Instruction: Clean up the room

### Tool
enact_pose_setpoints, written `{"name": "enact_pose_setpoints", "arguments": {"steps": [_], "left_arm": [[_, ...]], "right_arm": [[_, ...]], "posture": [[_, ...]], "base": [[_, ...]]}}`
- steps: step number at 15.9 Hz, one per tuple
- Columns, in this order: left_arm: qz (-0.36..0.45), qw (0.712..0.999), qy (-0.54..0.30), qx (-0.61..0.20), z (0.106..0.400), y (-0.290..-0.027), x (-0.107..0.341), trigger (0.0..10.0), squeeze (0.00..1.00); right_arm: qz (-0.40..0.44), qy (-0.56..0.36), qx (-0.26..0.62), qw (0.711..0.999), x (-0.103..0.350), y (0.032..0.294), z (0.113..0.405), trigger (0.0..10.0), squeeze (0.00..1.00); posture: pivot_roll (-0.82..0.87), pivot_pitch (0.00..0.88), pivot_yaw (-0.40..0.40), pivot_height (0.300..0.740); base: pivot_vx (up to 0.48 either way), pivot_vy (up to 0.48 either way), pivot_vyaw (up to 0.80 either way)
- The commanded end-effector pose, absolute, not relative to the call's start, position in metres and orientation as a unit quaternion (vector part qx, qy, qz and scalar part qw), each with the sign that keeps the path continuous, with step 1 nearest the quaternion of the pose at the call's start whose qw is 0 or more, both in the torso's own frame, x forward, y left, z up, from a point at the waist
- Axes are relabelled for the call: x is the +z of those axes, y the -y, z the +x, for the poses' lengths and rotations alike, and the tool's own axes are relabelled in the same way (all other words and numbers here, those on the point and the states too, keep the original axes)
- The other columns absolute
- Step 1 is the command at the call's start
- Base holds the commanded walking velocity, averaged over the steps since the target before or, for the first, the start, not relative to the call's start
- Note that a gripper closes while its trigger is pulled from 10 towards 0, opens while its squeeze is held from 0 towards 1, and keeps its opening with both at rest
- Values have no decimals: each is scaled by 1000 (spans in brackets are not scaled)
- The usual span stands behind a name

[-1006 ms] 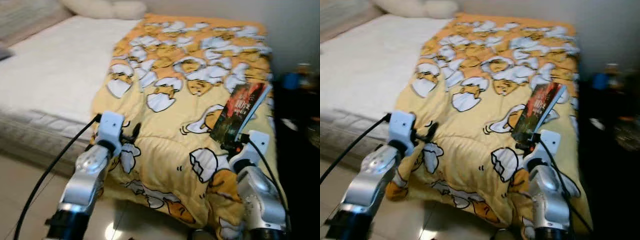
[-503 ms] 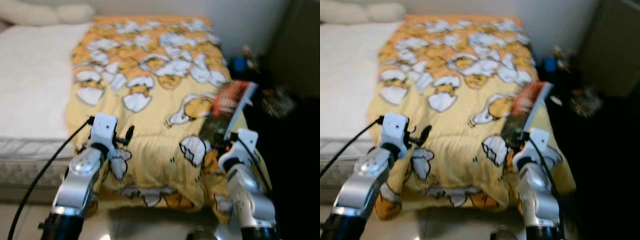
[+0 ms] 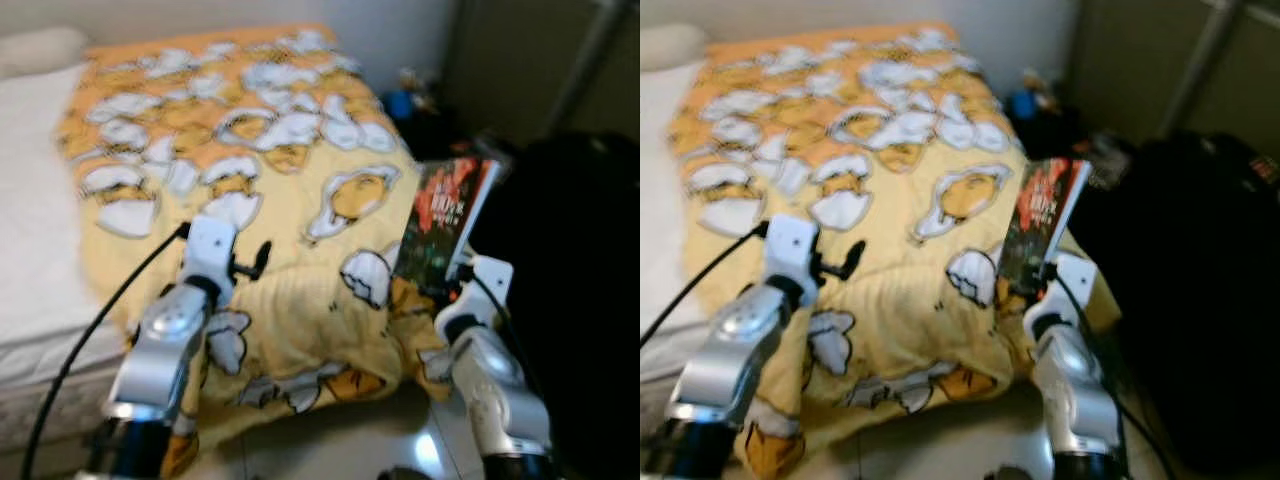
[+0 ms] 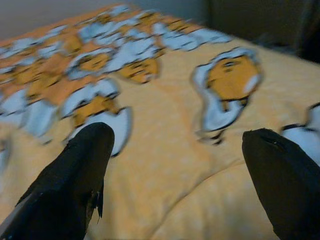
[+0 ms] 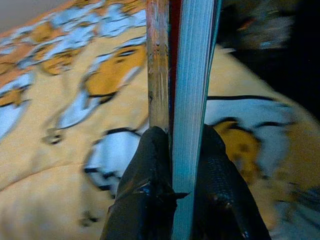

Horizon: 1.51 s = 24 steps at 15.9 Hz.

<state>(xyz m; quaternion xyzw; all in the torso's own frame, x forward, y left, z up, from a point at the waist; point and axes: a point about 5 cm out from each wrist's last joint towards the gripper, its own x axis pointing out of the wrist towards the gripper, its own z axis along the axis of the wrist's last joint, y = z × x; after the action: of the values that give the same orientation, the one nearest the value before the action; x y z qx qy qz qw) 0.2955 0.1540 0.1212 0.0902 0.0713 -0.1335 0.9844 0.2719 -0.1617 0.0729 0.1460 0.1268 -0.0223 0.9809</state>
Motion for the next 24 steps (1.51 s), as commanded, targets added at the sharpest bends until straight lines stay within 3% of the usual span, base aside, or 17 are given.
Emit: {"name": "enact_pose_setpoints", "arguments": {"steps": [1,7,24], "left_arm": [[98,985,-76,-123,294,-162,122,10000,827],[103,984,-81,-121,292,-164,121,10000,827],[105,985,-87,-109,285,-169,122,10000,831]], "right_arm": [[150,-103,-22,983,84,162,275,10000,0],[148,-107,-20,983,83,160,276,10000,0],[106,-92,9,990,85,154,280,10000,0]], "posture": [[-24,0,54,740],[-20,0,60,740],[1,0,36,740]], "base": [[0,330,-800],[0,327,-722],[0,328,0]]}}
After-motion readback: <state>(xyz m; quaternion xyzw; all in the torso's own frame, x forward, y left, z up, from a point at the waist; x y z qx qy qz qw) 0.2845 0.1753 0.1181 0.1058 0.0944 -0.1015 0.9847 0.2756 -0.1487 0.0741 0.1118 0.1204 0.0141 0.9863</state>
